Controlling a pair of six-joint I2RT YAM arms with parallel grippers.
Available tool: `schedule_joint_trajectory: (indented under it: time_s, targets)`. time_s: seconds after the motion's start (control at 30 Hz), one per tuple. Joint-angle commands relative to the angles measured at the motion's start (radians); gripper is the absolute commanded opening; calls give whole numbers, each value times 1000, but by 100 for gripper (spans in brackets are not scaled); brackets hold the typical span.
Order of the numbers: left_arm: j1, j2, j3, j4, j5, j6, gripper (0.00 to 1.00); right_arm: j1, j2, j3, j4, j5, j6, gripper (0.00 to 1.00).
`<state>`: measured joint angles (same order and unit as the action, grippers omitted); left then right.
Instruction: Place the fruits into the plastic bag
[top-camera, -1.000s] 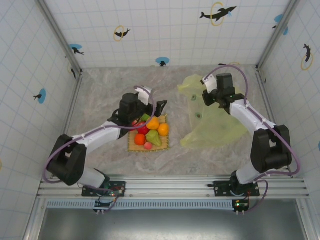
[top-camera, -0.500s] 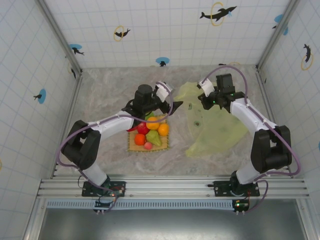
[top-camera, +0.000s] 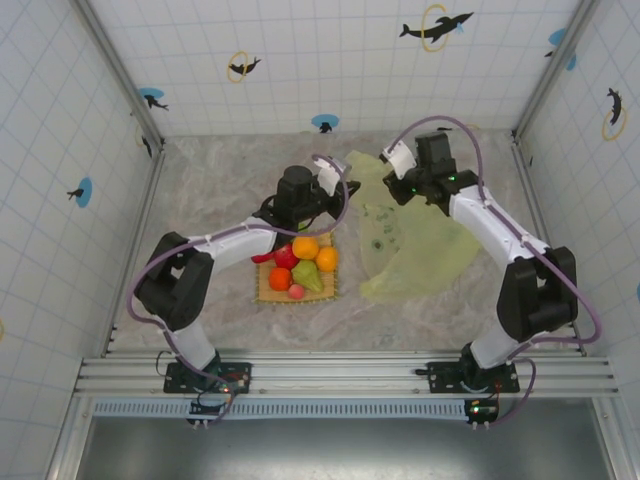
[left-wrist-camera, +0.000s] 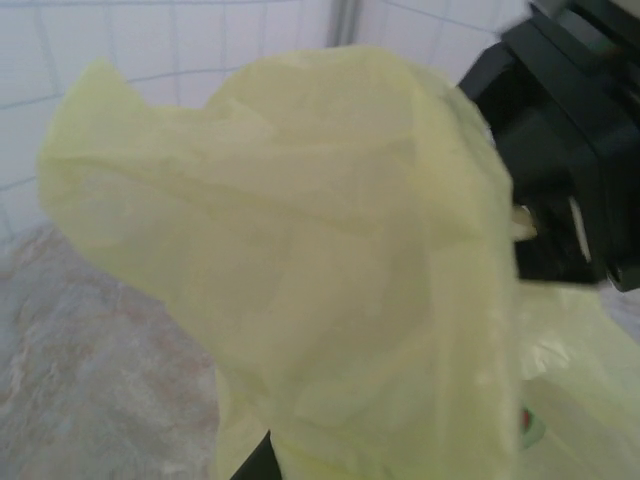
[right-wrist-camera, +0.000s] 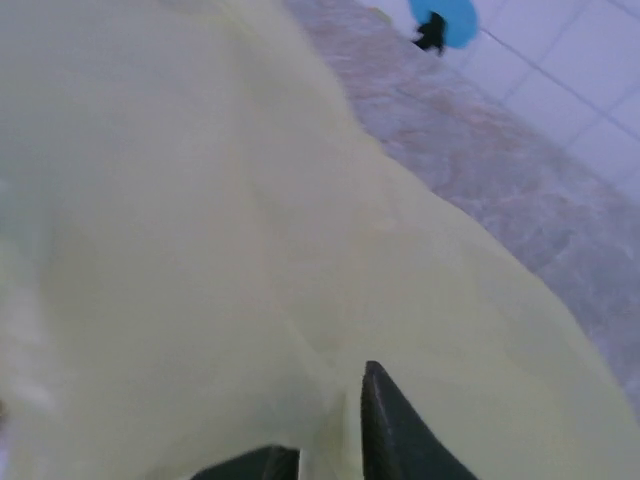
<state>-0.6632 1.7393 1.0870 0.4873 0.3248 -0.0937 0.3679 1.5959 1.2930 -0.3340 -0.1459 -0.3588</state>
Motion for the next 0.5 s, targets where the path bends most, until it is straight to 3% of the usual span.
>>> schedule_joint_trajectory:
  time_s: [0.0, 0.2, 0.27, 0.47]
  targets:
    - [-6, -60, -19, 10, -114, -211, 0, 32, -15, -8, 54, 205, 123, 38]
    - [-6, -97, -45, -17, -148, -317, 0, 132, -180, -250, 237, 270, 201, 58]
    - [-6, -101, -44, -29, -149, -328, 0, 171, -223, -325, 282, 322, 207, 75]
    - [-6, -108, -42, -42, -141, -343, 0, 270, -308, -520, 452, 439, 194, 92]
